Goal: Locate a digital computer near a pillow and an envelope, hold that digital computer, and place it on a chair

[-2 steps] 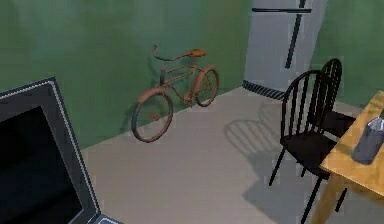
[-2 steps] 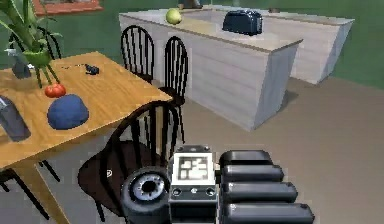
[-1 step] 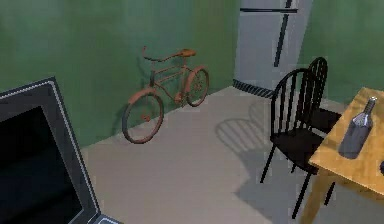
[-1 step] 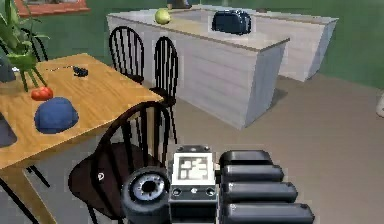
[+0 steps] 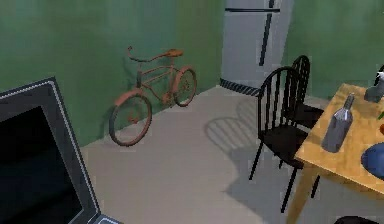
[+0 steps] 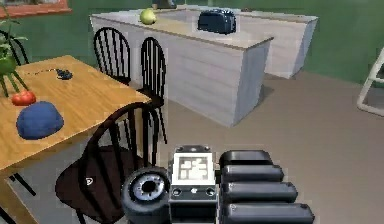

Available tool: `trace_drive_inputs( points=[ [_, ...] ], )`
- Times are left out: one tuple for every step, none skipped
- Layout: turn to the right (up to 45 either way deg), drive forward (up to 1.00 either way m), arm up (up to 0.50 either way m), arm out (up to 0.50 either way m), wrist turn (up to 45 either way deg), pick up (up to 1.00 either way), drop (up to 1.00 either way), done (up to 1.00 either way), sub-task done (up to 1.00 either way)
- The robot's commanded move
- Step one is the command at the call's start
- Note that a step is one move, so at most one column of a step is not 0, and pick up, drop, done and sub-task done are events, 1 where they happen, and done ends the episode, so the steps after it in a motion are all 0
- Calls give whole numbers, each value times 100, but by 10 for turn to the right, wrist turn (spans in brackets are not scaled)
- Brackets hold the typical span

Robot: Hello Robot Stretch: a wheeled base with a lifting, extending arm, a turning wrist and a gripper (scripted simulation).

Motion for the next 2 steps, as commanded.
trace_drive_inputs(
  points=[
    [0,100,0,0,0,0,0,0,0],
    [0,35,0,0,0,0,0,0,0]
  ],
)
